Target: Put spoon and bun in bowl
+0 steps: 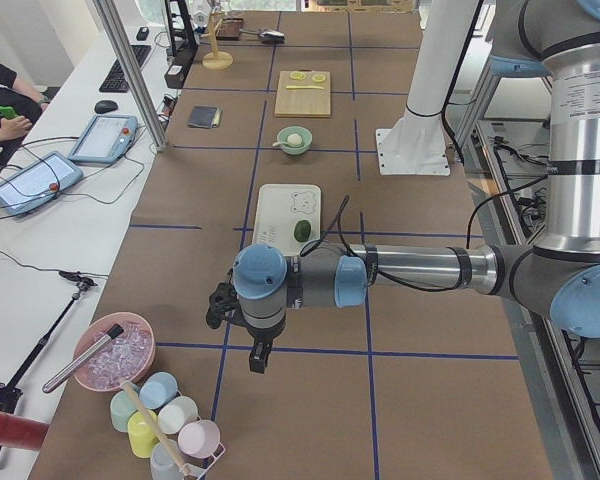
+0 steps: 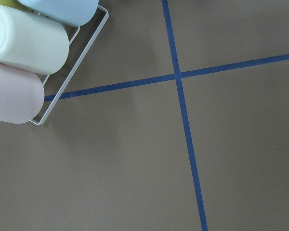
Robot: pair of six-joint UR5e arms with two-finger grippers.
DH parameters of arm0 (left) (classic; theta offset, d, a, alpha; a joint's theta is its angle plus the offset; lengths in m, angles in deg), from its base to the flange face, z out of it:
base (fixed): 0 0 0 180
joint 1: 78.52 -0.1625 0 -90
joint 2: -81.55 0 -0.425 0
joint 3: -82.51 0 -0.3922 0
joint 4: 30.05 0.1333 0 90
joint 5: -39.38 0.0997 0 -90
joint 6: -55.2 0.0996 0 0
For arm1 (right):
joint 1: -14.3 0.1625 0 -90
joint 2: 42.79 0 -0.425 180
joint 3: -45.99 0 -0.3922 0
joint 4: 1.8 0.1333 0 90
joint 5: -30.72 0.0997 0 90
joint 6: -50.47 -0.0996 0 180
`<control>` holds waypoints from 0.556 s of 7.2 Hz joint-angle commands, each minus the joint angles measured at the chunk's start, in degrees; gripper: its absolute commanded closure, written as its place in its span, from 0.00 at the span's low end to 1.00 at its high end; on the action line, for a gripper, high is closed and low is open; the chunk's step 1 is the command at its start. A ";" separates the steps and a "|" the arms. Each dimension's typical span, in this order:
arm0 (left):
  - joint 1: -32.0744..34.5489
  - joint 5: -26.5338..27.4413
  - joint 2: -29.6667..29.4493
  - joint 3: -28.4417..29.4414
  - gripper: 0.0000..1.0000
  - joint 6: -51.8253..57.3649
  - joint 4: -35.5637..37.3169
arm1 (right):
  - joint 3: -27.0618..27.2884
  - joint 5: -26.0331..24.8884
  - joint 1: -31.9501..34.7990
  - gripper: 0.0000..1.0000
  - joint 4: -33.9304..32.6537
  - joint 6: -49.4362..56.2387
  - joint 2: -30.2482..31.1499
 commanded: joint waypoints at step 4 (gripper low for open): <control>0.00 0.00 0.15 0.00 0.00 0.04 0.00 | -1.06 0.00 0.00 0.00 0.00 0.00 0.07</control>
